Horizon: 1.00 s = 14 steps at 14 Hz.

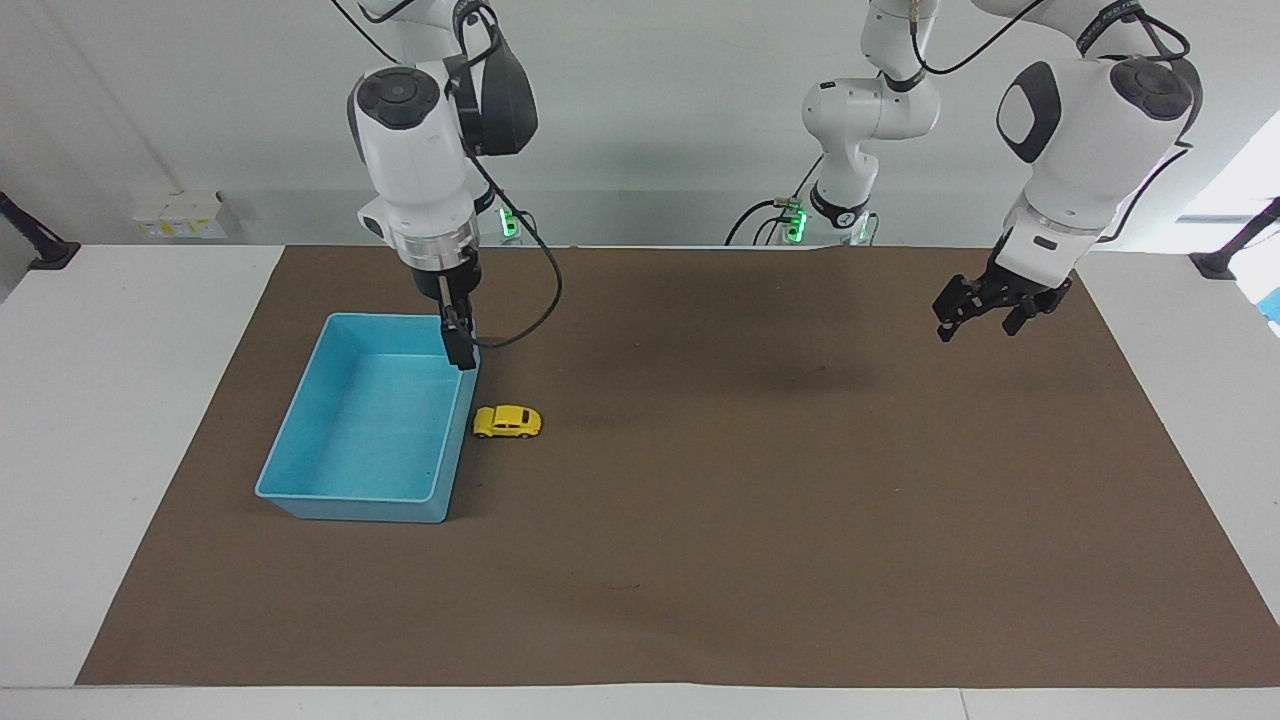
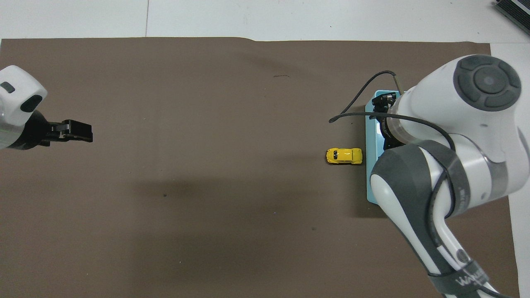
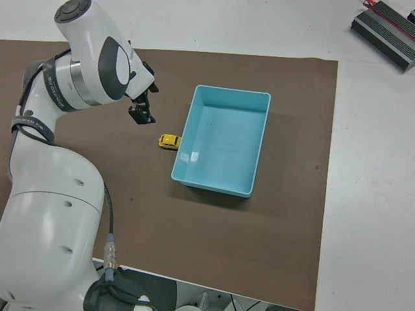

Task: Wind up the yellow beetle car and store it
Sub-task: 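Withdraw the left gripper while the right gripper reaches toward the car, then grasp the yellow car beside the bin with the right gripper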

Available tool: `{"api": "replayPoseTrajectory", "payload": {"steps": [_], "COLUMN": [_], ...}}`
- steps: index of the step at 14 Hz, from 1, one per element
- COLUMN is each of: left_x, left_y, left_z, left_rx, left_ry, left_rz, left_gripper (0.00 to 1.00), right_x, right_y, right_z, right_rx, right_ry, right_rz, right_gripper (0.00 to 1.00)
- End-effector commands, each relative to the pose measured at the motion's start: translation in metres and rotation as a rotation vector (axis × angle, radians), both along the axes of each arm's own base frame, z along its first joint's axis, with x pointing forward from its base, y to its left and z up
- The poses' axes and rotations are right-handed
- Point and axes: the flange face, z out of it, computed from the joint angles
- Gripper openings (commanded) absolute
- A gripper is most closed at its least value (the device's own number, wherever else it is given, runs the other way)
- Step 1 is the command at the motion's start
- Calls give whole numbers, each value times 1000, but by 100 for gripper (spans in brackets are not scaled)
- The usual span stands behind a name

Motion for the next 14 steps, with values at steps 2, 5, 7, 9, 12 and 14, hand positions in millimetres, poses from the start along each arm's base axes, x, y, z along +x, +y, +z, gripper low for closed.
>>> {"api": "replayPoseTrajectory", "payload": {"steps": [2,5,7,9,12,14], "left_x": [-14,-17,-22,-28,-38,-48], "left_y": [20,15,10,5,-12,-27], "left_z": [25,56,80,95,111,122], "left_rx": [12,25,29,39,45,45], "left_ry": [-13,-25,-22,0,23,5], "left_rz": [-116,-164,-177,-190,-223,-249], "left_gripper": [100,100,100,100,100,100], "right_x": [4,3,-2,-7,-15,-19], "right_y": [0,1,1,2,9,17], "right_z": [-32,-67,-92,-112,-139,-160], "right_rx": [-24,-68,-60,-53,-54,-77], "right_ry": [-21,-32,-48,-56,-74,-76], "right_rz": [-76,-136,-148,-159,-142,-136], "right_gripper": [100,100,100,100,100,100]}}
